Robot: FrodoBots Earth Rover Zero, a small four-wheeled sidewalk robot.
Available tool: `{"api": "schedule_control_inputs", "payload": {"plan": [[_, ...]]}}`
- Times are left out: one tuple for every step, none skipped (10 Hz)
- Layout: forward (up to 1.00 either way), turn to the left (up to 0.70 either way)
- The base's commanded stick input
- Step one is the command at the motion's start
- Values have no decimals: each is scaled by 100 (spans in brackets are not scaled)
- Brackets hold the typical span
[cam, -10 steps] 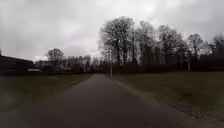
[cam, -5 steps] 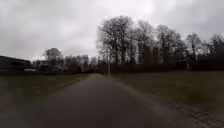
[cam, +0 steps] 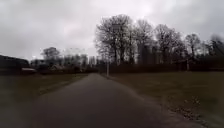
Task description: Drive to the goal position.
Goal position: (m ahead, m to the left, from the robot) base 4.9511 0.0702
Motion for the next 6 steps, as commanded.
{"api": "schedule_control_inputs", "payload": {"plan": [[100, 0], [100, 0], [100, 0], [100, 0], [100, 0], [100, 0]]}}
